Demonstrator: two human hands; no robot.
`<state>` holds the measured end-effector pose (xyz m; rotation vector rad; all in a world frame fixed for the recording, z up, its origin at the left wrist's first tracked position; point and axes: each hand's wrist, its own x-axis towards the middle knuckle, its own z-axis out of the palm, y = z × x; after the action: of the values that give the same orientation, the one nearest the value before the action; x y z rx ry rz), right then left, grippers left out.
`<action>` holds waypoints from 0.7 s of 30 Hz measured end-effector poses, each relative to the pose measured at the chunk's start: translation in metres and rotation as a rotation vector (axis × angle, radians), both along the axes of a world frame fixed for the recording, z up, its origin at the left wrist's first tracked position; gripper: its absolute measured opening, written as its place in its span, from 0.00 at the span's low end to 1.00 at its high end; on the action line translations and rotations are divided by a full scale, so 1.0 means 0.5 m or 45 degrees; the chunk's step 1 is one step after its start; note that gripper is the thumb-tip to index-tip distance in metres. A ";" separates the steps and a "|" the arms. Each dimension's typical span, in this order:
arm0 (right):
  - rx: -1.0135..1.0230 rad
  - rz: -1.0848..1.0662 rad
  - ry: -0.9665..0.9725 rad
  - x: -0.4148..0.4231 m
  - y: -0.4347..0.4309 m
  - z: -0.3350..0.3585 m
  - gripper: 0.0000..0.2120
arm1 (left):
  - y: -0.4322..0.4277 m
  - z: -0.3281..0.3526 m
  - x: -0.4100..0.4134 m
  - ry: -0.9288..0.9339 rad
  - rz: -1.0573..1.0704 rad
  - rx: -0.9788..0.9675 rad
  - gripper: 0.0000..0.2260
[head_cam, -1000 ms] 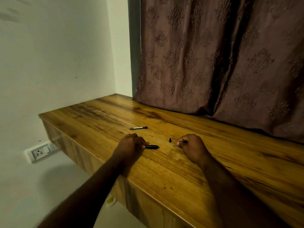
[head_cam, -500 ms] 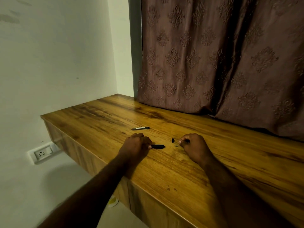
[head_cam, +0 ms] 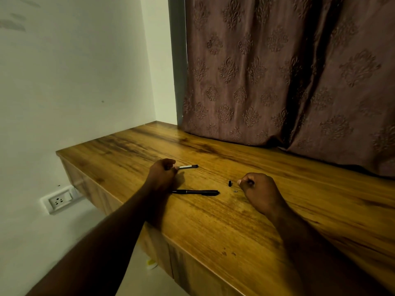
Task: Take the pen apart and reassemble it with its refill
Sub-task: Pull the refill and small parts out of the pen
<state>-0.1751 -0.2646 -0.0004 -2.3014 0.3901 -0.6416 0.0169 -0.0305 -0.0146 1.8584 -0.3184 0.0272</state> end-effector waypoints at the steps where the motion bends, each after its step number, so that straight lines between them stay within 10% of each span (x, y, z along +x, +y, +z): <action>1: 0.001 -0.004 -0.006 0.001 0.000 -0.001 0.10 | -0.005 -0.007 0.016 0.030 -0.029 0.006 0.09; 10: 0.046 -0.029 -0.029 0.012 -0.008 -0.006 0.12 | -0.020 0.043 0.035 -0.224 -0.119 0.604 0.06; 21: 0.142 -0.098 -0.142 0.013 -0.033 -0.008 0.24 | 0.008 0.021 -0.032 -0.214 0.201 -0.077 0.03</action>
<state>-0.1684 -0.2811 -0.0046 -2.1427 0.4517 -0.7634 0.0007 -0.0266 -0.0040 1.8207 -0.2830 0.2991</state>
